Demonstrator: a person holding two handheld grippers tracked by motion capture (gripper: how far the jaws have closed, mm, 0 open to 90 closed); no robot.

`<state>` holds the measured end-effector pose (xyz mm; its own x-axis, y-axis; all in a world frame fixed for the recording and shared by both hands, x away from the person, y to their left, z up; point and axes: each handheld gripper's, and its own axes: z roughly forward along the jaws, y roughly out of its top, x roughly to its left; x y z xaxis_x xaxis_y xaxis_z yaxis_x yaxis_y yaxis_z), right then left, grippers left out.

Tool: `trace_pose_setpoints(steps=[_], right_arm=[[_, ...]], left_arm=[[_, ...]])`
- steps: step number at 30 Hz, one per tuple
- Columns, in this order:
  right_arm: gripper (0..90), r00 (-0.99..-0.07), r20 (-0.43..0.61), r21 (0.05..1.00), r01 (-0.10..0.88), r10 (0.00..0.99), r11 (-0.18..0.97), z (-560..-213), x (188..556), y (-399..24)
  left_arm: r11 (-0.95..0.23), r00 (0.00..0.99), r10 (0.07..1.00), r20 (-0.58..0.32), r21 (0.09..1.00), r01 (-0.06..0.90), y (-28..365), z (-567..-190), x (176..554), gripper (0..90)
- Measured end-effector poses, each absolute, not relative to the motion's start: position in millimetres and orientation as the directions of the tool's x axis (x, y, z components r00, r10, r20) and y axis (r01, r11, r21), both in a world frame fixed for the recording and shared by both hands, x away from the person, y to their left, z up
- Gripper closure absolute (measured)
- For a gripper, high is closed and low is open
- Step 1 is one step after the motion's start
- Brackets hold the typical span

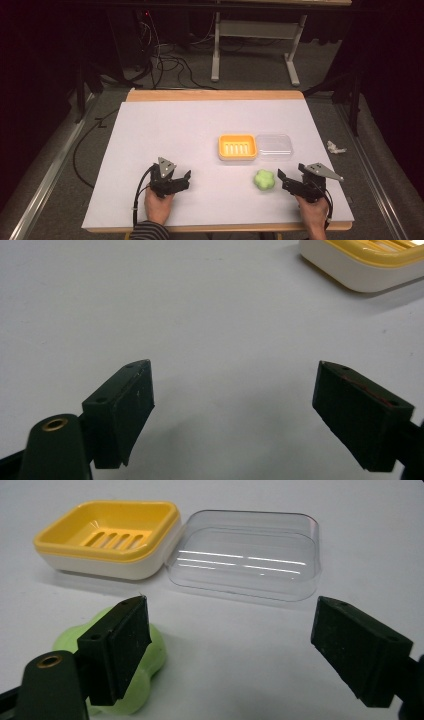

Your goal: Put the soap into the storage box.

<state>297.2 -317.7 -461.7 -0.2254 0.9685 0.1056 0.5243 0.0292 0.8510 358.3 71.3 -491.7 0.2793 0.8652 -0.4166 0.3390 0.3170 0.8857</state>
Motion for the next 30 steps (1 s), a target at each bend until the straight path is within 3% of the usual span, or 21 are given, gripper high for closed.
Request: trace_pose_setpoints(steps=[30], right_arm=[[15.3, -0.416, 0.018, 0.818, 0.529, 0.909, 0.226, -458, 287, -282]], left_arm=[[0.292, 0.28, 0.875, -0.395, 0.892, 0.346, 68, -493, 359, 17.4]])
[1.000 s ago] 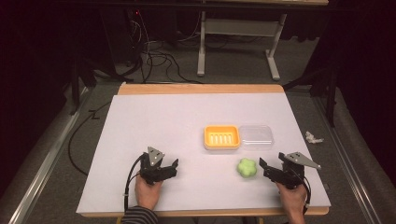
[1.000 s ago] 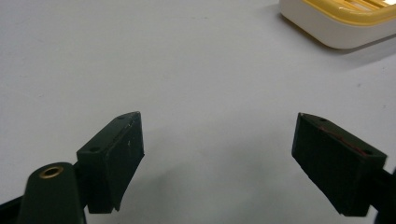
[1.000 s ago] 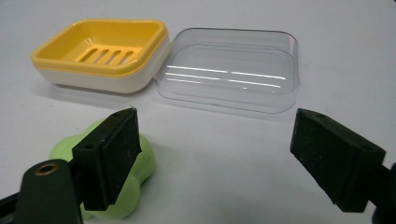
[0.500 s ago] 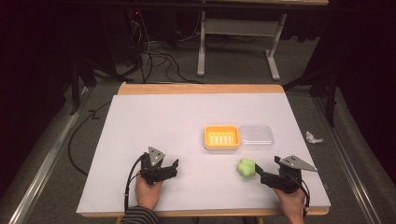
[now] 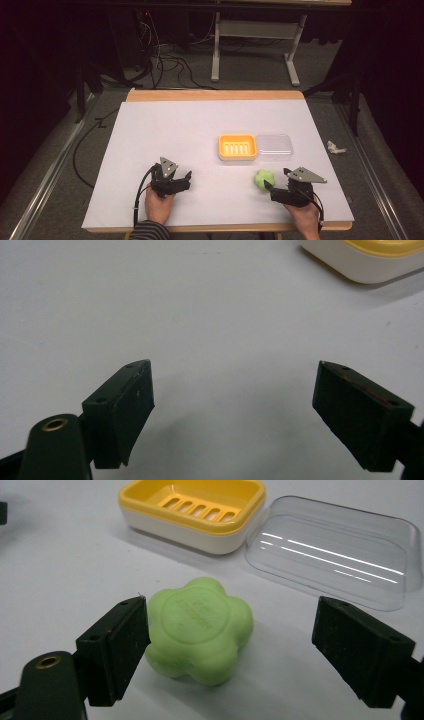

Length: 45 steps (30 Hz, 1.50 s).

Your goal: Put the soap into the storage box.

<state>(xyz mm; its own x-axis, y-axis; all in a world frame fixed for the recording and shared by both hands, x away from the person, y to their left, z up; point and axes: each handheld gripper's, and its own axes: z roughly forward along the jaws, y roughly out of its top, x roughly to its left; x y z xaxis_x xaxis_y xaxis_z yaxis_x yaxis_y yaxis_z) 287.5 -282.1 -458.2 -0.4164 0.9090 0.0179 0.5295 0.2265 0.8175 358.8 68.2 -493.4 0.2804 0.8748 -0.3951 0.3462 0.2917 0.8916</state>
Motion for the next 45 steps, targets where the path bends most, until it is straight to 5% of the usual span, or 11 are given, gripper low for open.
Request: trace_pose_setpoints(steps=[26, 45], right_arm=[[21.3, -0.476, 0.002, 0.685, 0.641, 0.879, 0.345, -477, 317, -253], [25.9, -0.469, -0.021, 0.671, 0.648, 0.883, 0.36, -477, 320, -252]], left_arm=[[0.292, 0.281, 0.875, -0.395, 0.892, 0.345, 68, -493, 359, 17.3], [0.293, 0.281, 0.875, -0.395, 0.892, 0.344, 68, -493, 359, 17.2]])
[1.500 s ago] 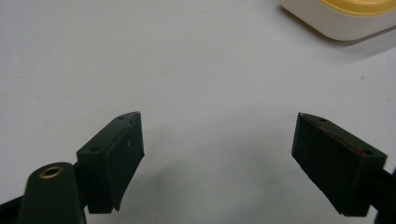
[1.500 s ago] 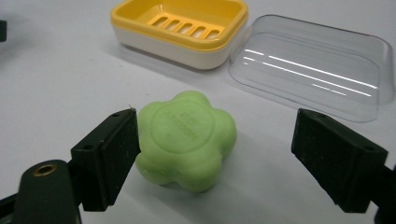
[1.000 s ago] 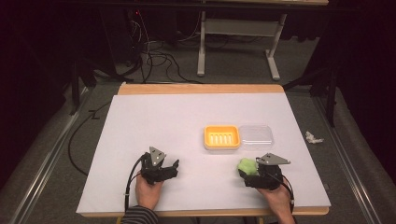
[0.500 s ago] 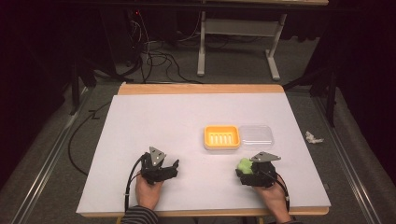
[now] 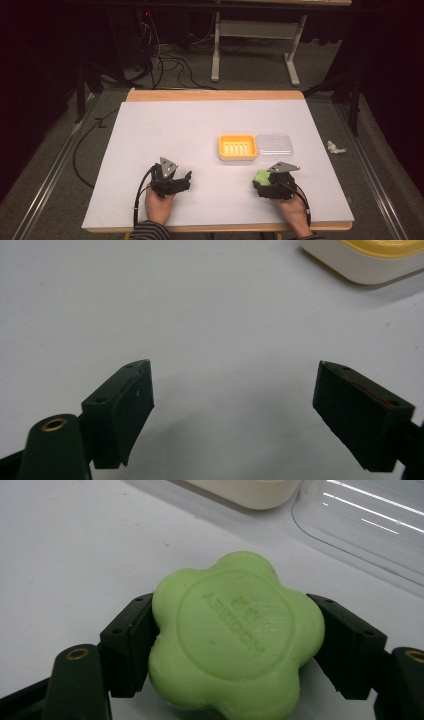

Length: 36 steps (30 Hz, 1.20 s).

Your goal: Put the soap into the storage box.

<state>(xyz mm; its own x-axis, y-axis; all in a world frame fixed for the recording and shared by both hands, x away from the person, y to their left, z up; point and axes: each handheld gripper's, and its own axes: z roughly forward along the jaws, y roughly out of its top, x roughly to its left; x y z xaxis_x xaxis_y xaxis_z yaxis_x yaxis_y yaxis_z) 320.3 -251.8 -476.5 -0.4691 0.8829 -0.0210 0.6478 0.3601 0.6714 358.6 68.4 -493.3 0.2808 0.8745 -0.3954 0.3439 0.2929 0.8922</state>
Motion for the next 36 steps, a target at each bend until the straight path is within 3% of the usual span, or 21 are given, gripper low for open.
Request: trace_pose_setpoints(steps=[13, 36], right_arm=[[26.5, -0.505, -0.011, 0.649, 0.653, 0.863, 0.39, -473, 323, -254], [26.8, -0.545, -0.003, 0.725, 0.577, 0.838, 0.377, -453, 310, -268]], left_arm=[[0.29, 0.282, 0.874, -0.395, 0.891, 0.348, 69, -493, 359, 17.2], [0.287, 0.288, 0.874, -0.392, 0.894, 0.345, 68, -493, 358, 17.3]])
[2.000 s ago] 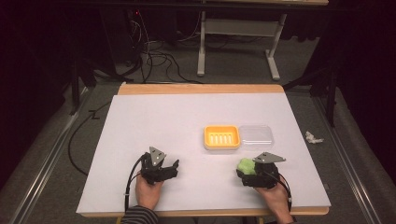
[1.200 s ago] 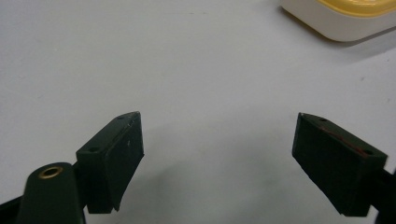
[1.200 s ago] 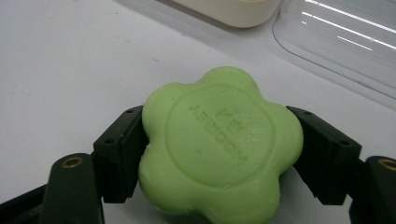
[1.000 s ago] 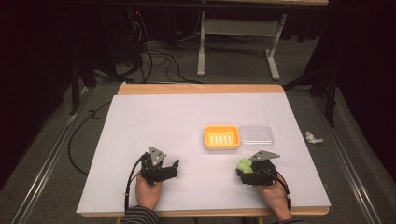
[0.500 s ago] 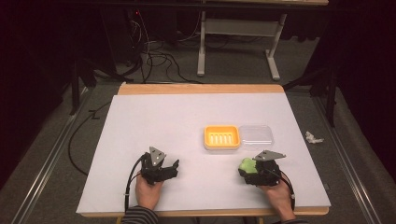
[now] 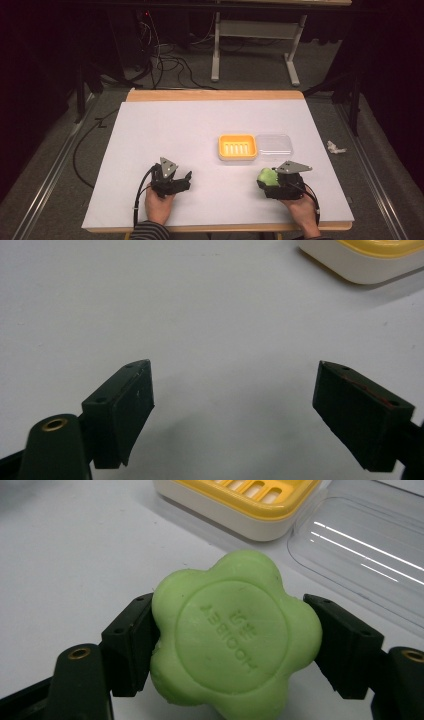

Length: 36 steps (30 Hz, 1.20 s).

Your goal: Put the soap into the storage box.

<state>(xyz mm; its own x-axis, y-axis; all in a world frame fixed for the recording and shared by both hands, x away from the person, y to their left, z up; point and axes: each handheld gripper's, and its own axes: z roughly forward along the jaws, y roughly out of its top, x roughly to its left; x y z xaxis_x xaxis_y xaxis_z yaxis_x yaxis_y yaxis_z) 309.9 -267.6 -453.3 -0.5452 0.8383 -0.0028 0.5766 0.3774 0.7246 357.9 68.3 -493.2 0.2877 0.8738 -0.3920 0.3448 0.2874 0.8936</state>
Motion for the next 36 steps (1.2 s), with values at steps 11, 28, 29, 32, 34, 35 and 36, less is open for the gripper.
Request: trace_pose_setpoints(steps=[11, 28, 29, 32, 34, 35, 36], right_arm=[[26.8, -0.546, 0.007, 0.735, 0.571, 0.838, 0.365, -440, 312, -268], [26.7, -0.56, 0.046, 0.77, 0.547, 0.827, 0.328, -419, 326, -264], [26.7, -0.56, 0.048, 0.767, 0.551, 0.827, 0.329, -418, 326, -264], [26.7, -0.561, 0.04, 0.771, 0.544, 0.827, 0.331, -415, 331, -262], [26.7, -0.562, 0.054, 0.772, 0.548, 0.825, 0.322, -412, 335, -262], [26.7, -0.561, 0.057, 0.774, 0.548, 0.826, 0.318, -411, 336, -262], [26.7, -0.562, 0.059, 0.772, 0.549, 0.825, 0.319, -410, 338, -261]], left_arm=[[0.289, 0.295, 0.87, -0.394, 0.894, 0.341, 69, -493, 357, 17.2], [0.308, 0.305, 0.858, -0.413, 0.889, 0.338, 71, -491, 356, 16.8], [0.308, 0.307, 0.857, -0.413, 0.89, 0.337, 71, -491, 356, 16.8], [0.306, 0.31, 0.857, -0.412, 0.89, 0.339, 71, -491, 355, 16.8], [0.31, 0.309, 0.855, -0.417, 0.888, 0.34, 71, -491, 356, 16.8], [0.311, 0.309, 0.855, -0.417, 0.888, 0.34, 71, -491, 356, 16.8], [0.31, 0.309, 0.855, -0.417, 0.888, 0.341, 71, -491, 356, 16.8]])
